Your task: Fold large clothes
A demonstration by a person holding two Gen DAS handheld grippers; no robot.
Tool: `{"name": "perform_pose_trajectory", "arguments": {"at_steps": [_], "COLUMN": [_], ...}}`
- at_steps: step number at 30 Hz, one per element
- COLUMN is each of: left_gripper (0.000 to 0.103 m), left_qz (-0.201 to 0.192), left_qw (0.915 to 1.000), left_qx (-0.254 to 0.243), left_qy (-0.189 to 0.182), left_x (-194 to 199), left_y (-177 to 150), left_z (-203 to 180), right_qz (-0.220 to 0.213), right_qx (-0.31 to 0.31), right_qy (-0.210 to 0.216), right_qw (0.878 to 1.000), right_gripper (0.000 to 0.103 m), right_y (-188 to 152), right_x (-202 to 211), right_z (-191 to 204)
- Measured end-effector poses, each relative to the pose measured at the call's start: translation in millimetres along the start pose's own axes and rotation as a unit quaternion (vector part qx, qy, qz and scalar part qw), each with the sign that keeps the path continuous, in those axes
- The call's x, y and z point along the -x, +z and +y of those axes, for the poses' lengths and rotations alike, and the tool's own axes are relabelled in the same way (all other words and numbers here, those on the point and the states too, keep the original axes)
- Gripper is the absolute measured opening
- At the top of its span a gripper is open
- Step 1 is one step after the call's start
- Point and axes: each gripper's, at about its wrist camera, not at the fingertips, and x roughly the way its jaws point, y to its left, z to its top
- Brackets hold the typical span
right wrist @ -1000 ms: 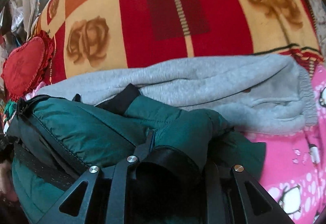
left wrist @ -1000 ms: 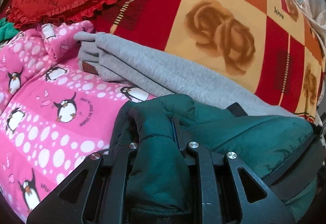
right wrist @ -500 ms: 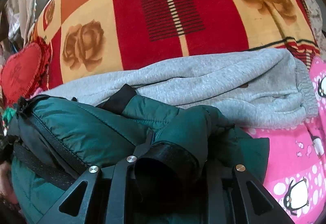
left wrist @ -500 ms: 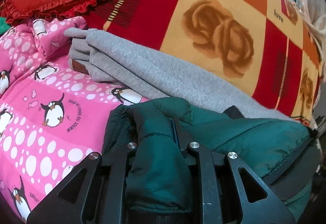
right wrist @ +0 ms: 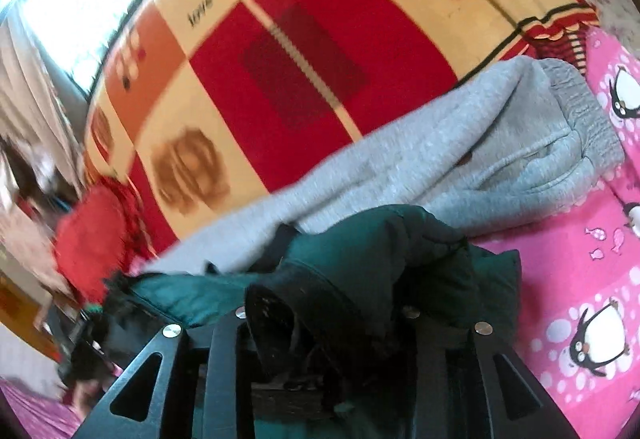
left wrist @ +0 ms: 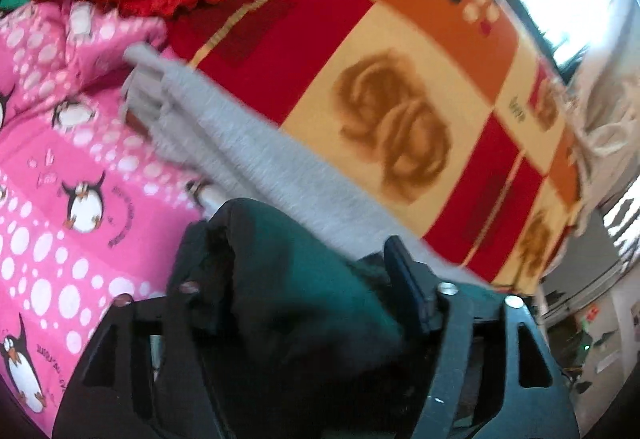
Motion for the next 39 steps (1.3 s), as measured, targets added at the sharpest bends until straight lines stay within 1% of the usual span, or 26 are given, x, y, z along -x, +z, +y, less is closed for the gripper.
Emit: {"name": "perform_pose_trajectory", "arguments": {"at_steps": [1,2,3,4,5,6,8,10,12,13,16,19,22,23,24,26,27,28,30,32,33,35,39], "left_gripper": [0.070,0.070,0.072,0.074,0.076,0.076,0.078,0.078,0.078,0.078,0.078,0.078,0.078,0.079,0.080,0.080,0.080,0.080,0.080,0.080,0.080,0.080,0.080], "left_qz": [-0.009,-0.018,-0.026,-0.034,-0.040,-0.045,-0.047,-0.051,-0.055,-0.057,-0.061,-0.066,-0.084,-0.091,-0.095,-0.084,-0.063,-0.043,0.030,0.080,0.094,0.095,0.088], "left_qw": [0.9999,0.9996,0.9992,0.9987,0.9982,0.9977,0.9975,0.9974,0.9974,0.9973,0.9966,0.9951,0.9896,0.9871,0.9828,0.9748,0.9693,0.9671,0.9630,0.9597,0.9593,0.9575,0.9496], "left_qx": [-0.006,-0.013,-0.018,-0.019,-0.018,-0.017,-0.020,-0.023,-0.026,-0.029,-0.052,-0.071,-0.116,-0.132,-0.158,-0.204,-0.231,-0.240,-0.242,-0.233,-0.229,-0.231,-0.243], "left_qy": [-0.008,-0.015,-0.024,-0.033,-0.041,-0.048,-0.048,-0.046,-0.039,-0.036,-0.018,-0.020,-0.009,-0.004,0.008,0.034,0.058,0.073,0.116,0.135,0.137,0.144,0.178], "left_x": [4.8,9.2,13.0,17.0,19.8,22.6,22.8,23.7,22.1,20.9,14.9,13.9,16.9,16.6,12.7,-1.1,-15.9,-25.8,-54.8,-71.3,-75.1,-75.0,-68.6], "left_y": [2.3,3.7,5.4,7.0,8.0,8.3,10.5,11.2,13.0,13.1,14.1,13.8,9.9,8.6,7.3,4.2,0.6,-2.1,-10.5,-16.9,-19.9,-25.7,-43.7], "left_z": [-3.2,-6.7,-9.8,-11.3,-12.7,-14.7,-16.4,-17.5,-19.9,-20.5,-29.1,-37.7,-52.6,-56.8,-64.0,-72.1,-73.8,-71.7,-59.6,-47.2,-42.4,-39.3,-38.9], "right_qz": [-0.004,-0.006,-0.009,-0.014,-0.025,-0.041,-0.060,-0.075,-0.081,-0.077,-0.067,-0.053,-0.046,-0.042,-0.036,-0.017,-0.004,0.008,0.035,0.053,0.055,0.058,0.067], "right_qx": [-0.003,-0.006,-0.009,-0.010,-0.007,0.000,0.012,0.022,0.040,0.054,0.102,0.140,0.155,0.156,0.155,0.151,0.148,0.146,0.138,0.139,0.143,0.152,0.170], "right_qy": [0.006,0.010,0.019,0.027,0.033,0.035,0.031,0.019,0.002,-0.014,-0.042,-0.066,-0.098,-0.104,-0.108,-0.123,-0.131,-0.139,-0.158,-0.162,-0.163,-0.161,-0.155], "right_qw": [1.000,1.000,1.000,0.999,0.999,0.999,0.998,0.997,0.996,0.995,0.992,0.987,0.982,0.981,0.981,0.981,0.980,0.979,0.977,0.976,0.975,0.973,0.971], "right_gripper": [0.034,0.039,0.049,0.057,0.072,0.078,0.081,0.082,0.082,0.082,0.082,0.082,0.082,0.082,0.082,0.082,0.082,0.082,0.082,0.082,0.084,0.087,0.092], "right_y": [0.9,1.4,2.0,2.6,3.7,4.8,7.1,8.3,8.2,7.8,5.6,1.2,-0.7,-0.6,0.5,2.4,2.5,1.8,-0.9,-3.6,-5.3,-7.5,-12.5], "right_x": [2.5,4.7,7.4,10.0,15.0,21.6,31.1,37.4,36.3,32.8,23.7,10.9,0.6,-2.4,-6.7,-16.2,-22.7,-28.4,-41.8,-50.8,-54.8,-60.7,-73.6], "right_z": [1.4,2.7,3.9,5.7,8.4,12.0,18.0,22.9,28.1,33.0,44.9,58.2,60.9,59.5,57.5,51.8,47.6,43.3,32.0,26.2,23.6,22.2,20.2]}}
